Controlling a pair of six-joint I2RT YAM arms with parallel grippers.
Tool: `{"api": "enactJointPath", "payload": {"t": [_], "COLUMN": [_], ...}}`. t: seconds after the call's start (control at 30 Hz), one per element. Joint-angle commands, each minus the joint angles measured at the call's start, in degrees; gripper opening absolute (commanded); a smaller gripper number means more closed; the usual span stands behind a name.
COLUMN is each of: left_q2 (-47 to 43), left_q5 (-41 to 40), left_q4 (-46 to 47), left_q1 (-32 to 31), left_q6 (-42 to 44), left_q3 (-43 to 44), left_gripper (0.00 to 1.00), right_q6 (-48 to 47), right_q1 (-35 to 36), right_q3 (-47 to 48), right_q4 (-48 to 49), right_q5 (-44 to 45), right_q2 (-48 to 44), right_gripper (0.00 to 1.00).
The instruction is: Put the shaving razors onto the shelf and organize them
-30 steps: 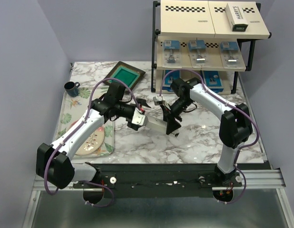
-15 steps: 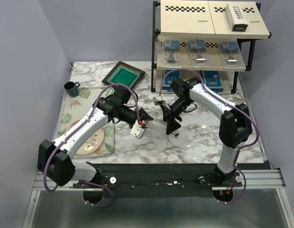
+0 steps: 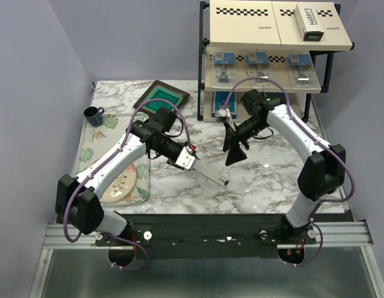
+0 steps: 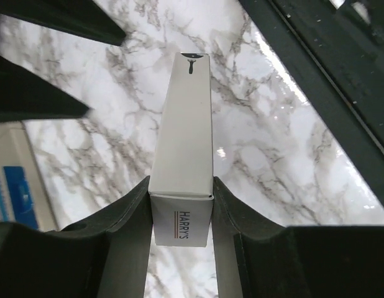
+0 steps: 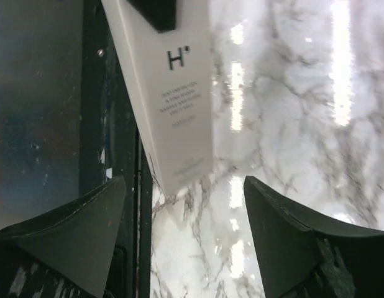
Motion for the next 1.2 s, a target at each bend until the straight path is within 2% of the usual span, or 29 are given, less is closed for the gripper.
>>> {"api": "enactJointPath", "payload": {"t": [0.0, 0.07, 0.13, 0.17, 0.27, 0.33, 0.4, 0.5, 0.53, 0.57, 0.63, 0.67, 0.73, 0.77, 0.8, 0.87, 0.9, 0.93, 1.0, 1.03, 1.1, 1.13, 1.17], "left_q2": [3.52, 5.11, 8.44, 10.02, 17.49, 23.73, 29.95, 36.64, 38.15, 39.47, 41.41, 41.24, 37.74, 35.98, 31.7, 26.94, 22.74, 20.69, 15.52, 14.18, 11.2, 10.31, 9.34], "left_q5": [5.96, 7.98, 9.39, 10.44, 11.24, 12.21, 12.47, 12.04, 10.29, 9.15, 7.64, 7.64, 6.07, 0.49, -3.22, -16.54, -21.05, -24.58, -29.6, -30.15, -27.97, -27.43, -26.73], "left_q4": [-5.83, -5.38, -6.6, -7.56, -15.38, -24.24, -31.17, -32.18, -32.1, -31.92, -28.59, -26.4, -15.7, -11.22, -1.69, 7.68, 13.11, 15.26, 19.56, 20.54, 22.47, 23.01, 23.53], "left_q1": [-0.12, -0.12, 0.06, 0.06, 0.93, 2.33, 3.39, 5.33, 5.59, 5.77, 6.47, 7.0, 8.32, 8.41, 8.41, 8.76, 9.11, 9.72, 10.43, 10.6, 10.43, 10.26, 9.47], "left_q6": [-8.87, -13.87, -16.35, -17.23, -16.36, -11.28, -9.95, -14.41, -17.12, -19.24, -24.24, -31.14, -40.48, -50.8, -57.34, -68.25, -77.0, -80.57, -86.74, -90.33, -92.72, -95.26, -95.63], "left_q3": [0.5, -0.12, 0.58, 1.28, 5.76, 10.05, 13.22, 19.55, 23.48, 25.61, 29.39, 29.41, 26.71, 25.12, 23.28, 16.87, 14.93, 11.26, 7.2, 3.7, 0.16, -1.77, -5.62], "left_gripper": [0.31, 0.31, 0.3, 0.3, 0.27, 0.28, 0.29, 0.34, 0.52, 0.96, 0.99, 0.99, 0.99, 0.99, 0.99, 0.99, 0.99, 0.99, 0.99, 0.99, 0.99, 0.99, 0.99], "right_q6": [6.3, 8.92, 11.39, 15.76, 20.54, 21.42, 22.74, 24.85, 25.46, 26.77, 28.01, 28.28, 27.93, 27.23, 26.97, 25.48, 24.51, 23.72, 22.92, 23.01, 24.76, 25.55, 26.6], "right_q1": [-6.55, -7.79, -7.79, -7.7, -7.61, -7.18, -7.0, -6.91, -6.82, -6.73, -6.47, -6.3, -5.86, -5.68, -5.5, -4.28, -3.49, -1.48, -0.41, 0.29, 0.82, 1.43, 1.88], "right_q3": [1.29, -1.17, -8.97, -12.48, -22.26, -25.25, -27.8, -28.43, -28.43, -28.6, -29.83, -30.44, -31.68, -31.68, -31.77, -32.47, -32.73, -33.43, -34.31, -34.66, -35.46, -35.55, -35.63], "right_q4": [3.1, 7.99, 14.32, 23.14, 36.19, 39.74, 42.56, 42.31, 41.87, 41.6, 42.38, 43.69, 44.5, 44.41, 44.24, 43.45, 43.01, 42.66, 43.09, 43.27, 44.15, 44.23, 44.06], "right_q5": [-0.67, 1.16, 5.1, 7.04, 12.41, 14.78, 15.67, 15.94, 15.41, 15.41, 15.93, 16.2, 17.86, 18.57, 19.18, 22.51, 23.92, 27.15, 29.46, 31.39, 32.98, 34.9, 35.7], "right_q2": [-4.06, -7.38, -11.34, -15.71, -21.89, -26.21, -27.88, -27.54, -26.84, -26.66, -27.01, -28.23, -28.94, -28.94, -28.77, -27.89, -26.58, -25.87, -23.68, -22.97, -21.57, -20.17, -19.72], "right_gripper": [1.0, 1.0, 1.0, 1.0, 1.0, 1.0, 1.0, 1.0, 1.0, 1.0, 1.0, 1.0, 1.0, 1.0, 1.0, 1.0, 1.0, 0.99, 0.91, 0.87, 0.72, 0.63, 0.43]}}
